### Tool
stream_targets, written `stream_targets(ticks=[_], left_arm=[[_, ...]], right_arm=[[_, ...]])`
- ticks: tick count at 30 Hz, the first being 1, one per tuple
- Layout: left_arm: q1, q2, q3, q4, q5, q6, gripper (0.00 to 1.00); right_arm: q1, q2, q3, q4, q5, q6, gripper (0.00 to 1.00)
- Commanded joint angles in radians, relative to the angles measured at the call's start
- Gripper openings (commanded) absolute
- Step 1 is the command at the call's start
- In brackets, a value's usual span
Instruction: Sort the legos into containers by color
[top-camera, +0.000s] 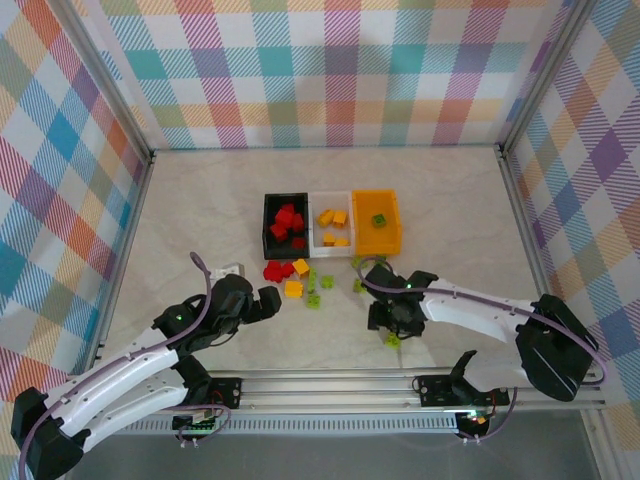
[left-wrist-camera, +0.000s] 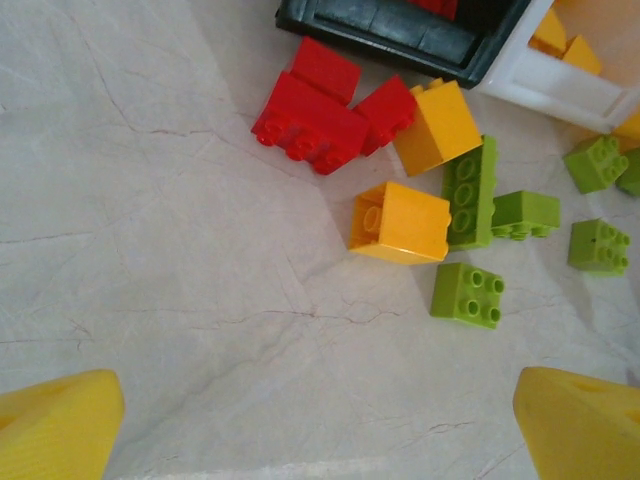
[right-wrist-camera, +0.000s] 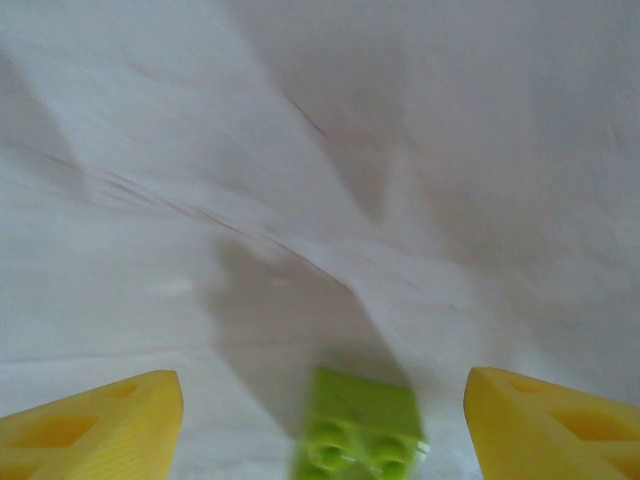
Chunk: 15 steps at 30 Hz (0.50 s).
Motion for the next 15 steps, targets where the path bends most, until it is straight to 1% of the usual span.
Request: stream_targets(ticks=[1, 4, 8, 9, 12, 15], left_arm=[[-0.006, 0.003, -0.014, 0.027, 0.006, 0.001, 1.0], [-0.004, 0.003, -0.016, 0.022, 0.004, 0.005, 1.0], [-0.006, 0.004, -0.016, 0.016, -0.002, 0.007, 1.0], [-0.006, 0.003, -0.016, 0.016, -0.004, 0.007, 1.0], [-0.005, 0.009, -0.017, 0.022, -0.001, 0.004, 1.0], [-0.005, 0.02, -0.011, 0.027, 0.005, 0.004, 1.0]], right_arm=[[0.012, -0.035, -0.038, -0.047, -0.043, 0.089, 0.75], [0.013, -0.027, -0.064, -0.025, -0.057, 0.102, 0.74], [0.018, 0.011, -0.08, 0.036, -0.094, 0.105, 0.68], [0.019, 0.022, -0.079, 0.042, -0.097, 0.104, 0.66], [0.022, 0.044, -0.073, 0.067, -0.104, 0.096, 0.54], [0.022, 0.026, -0.06, 0.074, -0.088, 0.079, 0.41]])
